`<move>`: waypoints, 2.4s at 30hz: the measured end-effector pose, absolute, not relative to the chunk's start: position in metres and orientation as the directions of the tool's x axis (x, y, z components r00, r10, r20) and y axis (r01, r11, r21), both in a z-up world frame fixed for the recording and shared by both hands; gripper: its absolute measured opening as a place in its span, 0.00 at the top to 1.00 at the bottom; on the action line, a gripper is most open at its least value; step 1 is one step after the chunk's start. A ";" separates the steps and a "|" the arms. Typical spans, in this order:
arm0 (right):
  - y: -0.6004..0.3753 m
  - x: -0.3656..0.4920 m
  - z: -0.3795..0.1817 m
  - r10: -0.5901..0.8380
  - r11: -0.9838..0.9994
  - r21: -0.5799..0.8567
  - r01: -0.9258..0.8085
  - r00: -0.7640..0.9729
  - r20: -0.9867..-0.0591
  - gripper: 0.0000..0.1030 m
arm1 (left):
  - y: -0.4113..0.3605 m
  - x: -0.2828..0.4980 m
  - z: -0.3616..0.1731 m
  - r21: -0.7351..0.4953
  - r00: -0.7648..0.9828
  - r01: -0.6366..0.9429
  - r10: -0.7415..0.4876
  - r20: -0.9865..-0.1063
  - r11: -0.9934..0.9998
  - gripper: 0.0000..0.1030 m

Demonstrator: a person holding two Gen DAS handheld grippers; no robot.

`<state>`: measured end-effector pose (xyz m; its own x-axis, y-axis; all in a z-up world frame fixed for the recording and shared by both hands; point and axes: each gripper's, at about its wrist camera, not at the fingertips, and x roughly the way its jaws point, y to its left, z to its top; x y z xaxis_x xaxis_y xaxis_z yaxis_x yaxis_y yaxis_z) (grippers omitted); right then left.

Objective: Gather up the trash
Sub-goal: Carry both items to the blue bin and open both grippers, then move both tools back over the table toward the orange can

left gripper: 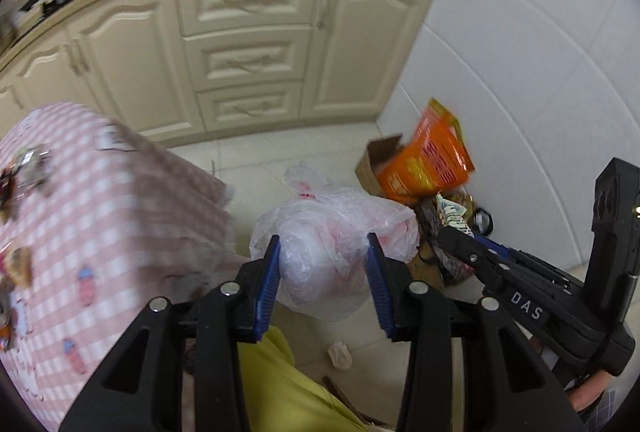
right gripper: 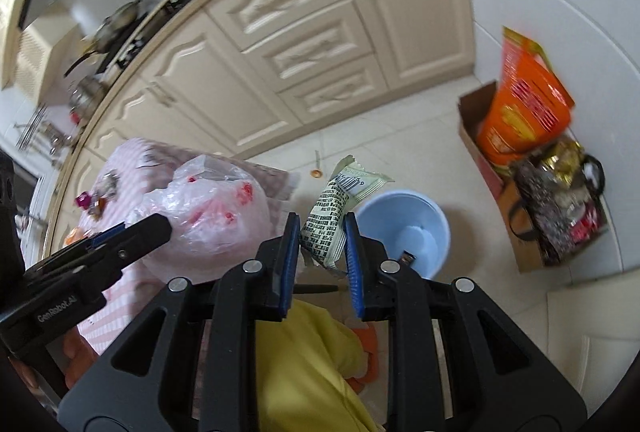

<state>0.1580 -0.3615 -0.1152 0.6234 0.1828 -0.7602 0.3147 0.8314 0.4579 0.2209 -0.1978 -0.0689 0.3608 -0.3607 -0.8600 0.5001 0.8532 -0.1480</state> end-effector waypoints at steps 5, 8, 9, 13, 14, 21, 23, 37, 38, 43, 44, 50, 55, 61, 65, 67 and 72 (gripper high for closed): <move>-0.377 0.153 -0.129 0.176 0.811 0.461 0.360 0.602 -0.779 0.78 | -0.230 0.222 -0.077 -0.141 0.336 0.551 -0.373 -0.865 0.823 0.57; -0.381 0.153 -0.132 0.174 0.804 0.464 0.372 0.599 -0.782 0.78 | -0.239 0.226 -0.078 -0.094 0.364 0.558 -0.345 -0.865 0.825 0.33; -0.382 0.153 -0.133 0.175 0.802 0.465 0.374 0.598 -0.782 0.78 | -0.240 0.227 -0.079 -0.085 0.375 0.550 -0.336 -0.864 0.831 0.33; -0.380 0.155 -0.137 0.181 0.801 0.466 0.376 0.590 -0.787 0.78 | -0.230 0.234 -0.082 -0.085 0.378 0.525 -0.321 -0.868 0.847 0.33; -0.379 0.156 -0.137 0.183 0.801 0.466 0.375 0.588 -0.788 0.78 | -0.226 0.236 -0.083 -0.092 0.371 0.520 -0.322 -0.871 0.849 0.33; -0.360 0.175 -0.132 0.193 0.825 0.454 0.337 0.587 -0.786 0.75 | -0.188 0.236 -0.078 -0.097 0.389 0.473 -0.306 -0.869 0.876 0.33; -0.356 0.182 -0.122 0.191 0.827 0.457 0.329 0.599 -0.777 0.46 | -0.177 0.235 -0.074 -0.095 0.407 0.454 -0.301 -0.862 0.886 0.33; -0.327 0.172 -0.095 0.136 0.878 0.397 0.267 0.656 -0.742 0.23 | -0.138 0.226 -0.064 -0.112 0.444 0.401 -0.300 -0.844 0.909 0.33; -0.326 0.172 -0.097 0.140 0.878 0.397 0.268 0.649 -0.748 0.23 | -0.138 0.225 -0.064 -0.112 0.445 0.401 -0.300 -0.844 0.909 0.33; -0.318 0.169 -0.099 0.145 0.877 0.396 0.273 0.634 -0.759 0.23 | -0.127 0.219 -0.061 -0.117 0.459 0.384 -0.299 -0.837 0.916 0.33; -0.317 0.168 -0.098 0.144 0.877 0.394 0.273 0.634 -0.760 0.23 | -0.123 0.218 -0.060 -0.117 0.464 0.379 -0.297 -0.835 0.918 0.33; -0.296 0.171 -0.089 0.163 0.895 0.384 0.229 0.632 -0.758 0.22 | -0.100 0.212 -0.052 -0.114 0.498 0.329 -0.275 -0.822 0.937 0.33; -0.264 0.178 -0.080 0.197 0.920 0.363 0.148 0.626 -0.755 0.22 | -0.075 0.204 -0.044 -0.114 0.527 0.284 -0.255 -0.811 0.952 0.33; -0.219 0.185 -0.070 0.256 0.930 0.363 0.053 0.615 -0.746 0.21 | -0.035 0.196 -0.034 -0.121 0.570 0.214 -0.225 -0.790 0.969 0.29; -0.192 0.191 -0.065 0.280 0.935 0.354 0.004 0.603 -0.747 0.20 | -0.005 0.189 -0.029 -0.137 0.595 0.167 -0.210 -0.776 0.976 0.26; -0.178 0.193 -0.064 0.300 0.934 0.357 -0.021 0.589 -0.751 0.20 | 0.010 0.186 -0.027 -0.140 0.605 0.145 -0.200 -0.770 0.979 0.26; -0.142 0.199 -0.061 0.331 0.934 0.349 -0.079 0.561 -0.759 0.20 | 0.045 0.179 -0.026 -0.142 0.623 0.086 -0.164 -0.765 0.986 0.23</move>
